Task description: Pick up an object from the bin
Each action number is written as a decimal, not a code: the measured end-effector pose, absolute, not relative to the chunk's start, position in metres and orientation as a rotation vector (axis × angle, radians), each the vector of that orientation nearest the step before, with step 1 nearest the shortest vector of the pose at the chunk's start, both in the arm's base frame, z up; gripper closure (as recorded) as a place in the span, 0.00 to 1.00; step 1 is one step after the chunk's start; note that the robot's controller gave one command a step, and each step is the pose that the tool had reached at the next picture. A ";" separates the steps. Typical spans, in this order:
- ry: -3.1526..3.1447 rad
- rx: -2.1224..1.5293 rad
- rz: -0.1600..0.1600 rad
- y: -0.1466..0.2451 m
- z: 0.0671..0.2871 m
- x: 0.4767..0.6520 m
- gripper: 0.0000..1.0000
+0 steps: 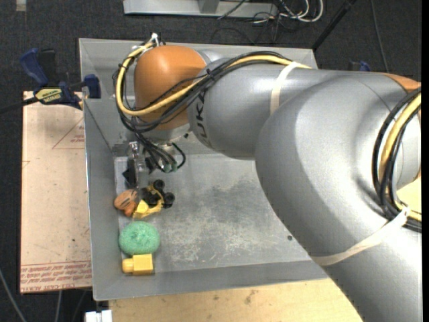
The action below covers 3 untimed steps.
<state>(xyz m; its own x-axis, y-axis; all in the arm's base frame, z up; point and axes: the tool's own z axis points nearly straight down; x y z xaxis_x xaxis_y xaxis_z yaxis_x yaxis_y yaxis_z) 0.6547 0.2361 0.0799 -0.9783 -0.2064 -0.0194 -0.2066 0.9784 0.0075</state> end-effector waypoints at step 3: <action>3.114 -0.303 0.007 0.243 0.075 0.639 1.00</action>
Offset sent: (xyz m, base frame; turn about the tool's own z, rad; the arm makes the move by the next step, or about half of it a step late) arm -0.0194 0.0064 -0.0099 0.0125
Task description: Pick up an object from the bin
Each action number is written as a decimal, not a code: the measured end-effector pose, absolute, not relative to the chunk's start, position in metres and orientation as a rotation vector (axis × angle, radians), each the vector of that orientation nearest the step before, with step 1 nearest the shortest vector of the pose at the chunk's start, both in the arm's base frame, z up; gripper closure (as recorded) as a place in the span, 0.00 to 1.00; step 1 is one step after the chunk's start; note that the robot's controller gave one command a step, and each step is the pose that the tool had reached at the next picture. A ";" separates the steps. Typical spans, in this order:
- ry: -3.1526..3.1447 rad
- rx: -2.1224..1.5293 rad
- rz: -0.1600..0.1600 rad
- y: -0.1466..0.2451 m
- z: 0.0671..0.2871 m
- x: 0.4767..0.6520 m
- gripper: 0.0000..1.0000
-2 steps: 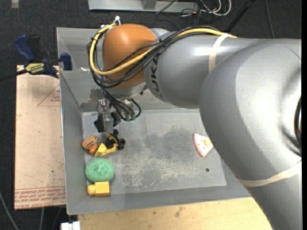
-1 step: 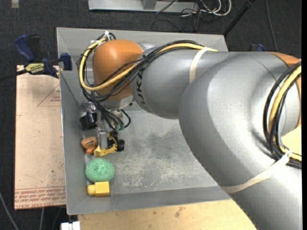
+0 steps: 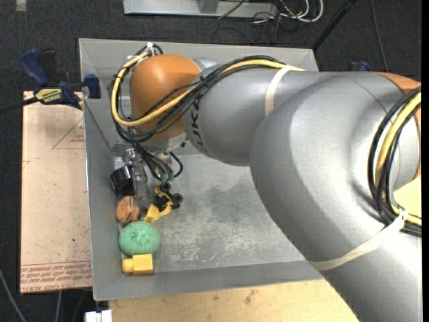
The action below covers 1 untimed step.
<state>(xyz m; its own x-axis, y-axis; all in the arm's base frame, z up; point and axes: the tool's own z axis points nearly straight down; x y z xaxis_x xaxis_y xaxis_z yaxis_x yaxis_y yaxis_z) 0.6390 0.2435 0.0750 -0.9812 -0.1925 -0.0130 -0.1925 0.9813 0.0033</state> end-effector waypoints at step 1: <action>3.114 -0.302 0.008 0.244 0.075 0.639 1.00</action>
Offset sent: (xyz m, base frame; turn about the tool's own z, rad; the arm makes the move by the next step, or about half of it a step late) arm -0.0212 -0.0061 0.1264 0.0452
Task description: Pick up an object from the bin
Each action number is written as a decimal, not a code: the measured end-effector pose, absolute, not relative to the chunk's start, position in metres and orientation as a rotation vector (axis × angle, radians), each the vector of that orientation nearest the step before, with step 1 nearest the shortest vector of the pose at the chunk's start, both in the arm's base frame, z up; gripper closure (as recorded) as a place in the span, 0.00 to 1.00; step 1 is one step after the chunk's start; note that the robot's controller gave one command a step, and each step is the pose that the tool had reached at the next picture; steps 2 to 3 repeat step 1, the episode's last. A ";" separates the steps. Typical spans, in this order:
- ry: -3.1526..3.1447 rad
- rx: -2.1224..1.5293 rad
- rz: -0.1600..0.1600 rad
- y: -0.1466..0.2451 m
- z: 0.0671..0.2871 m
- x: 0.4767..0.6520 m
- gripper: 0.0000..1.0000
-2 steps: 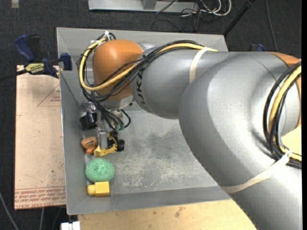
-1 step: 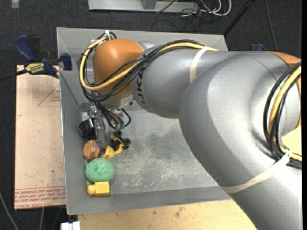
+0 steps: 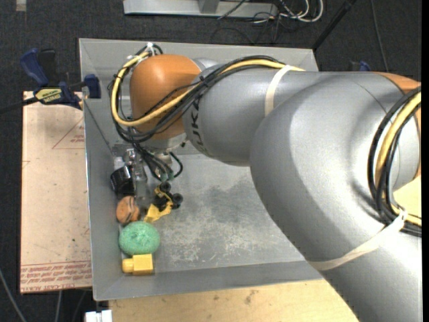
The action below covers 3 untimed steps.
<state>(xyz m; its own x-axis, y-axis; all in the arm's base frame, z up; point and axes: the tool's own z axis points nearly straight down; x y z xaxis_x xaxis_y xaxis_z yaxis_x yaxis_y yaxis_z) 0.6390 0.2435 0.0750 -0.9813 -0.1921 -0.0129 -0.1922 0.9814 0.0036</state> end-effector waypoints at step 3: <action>3.135 -0.279 0.000 0.240 0.117 0.627 1.00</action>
Offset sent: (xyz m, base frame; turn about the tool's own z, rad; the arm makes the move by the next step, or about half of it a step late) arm -0.0355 0.0048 -0.0050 0.0286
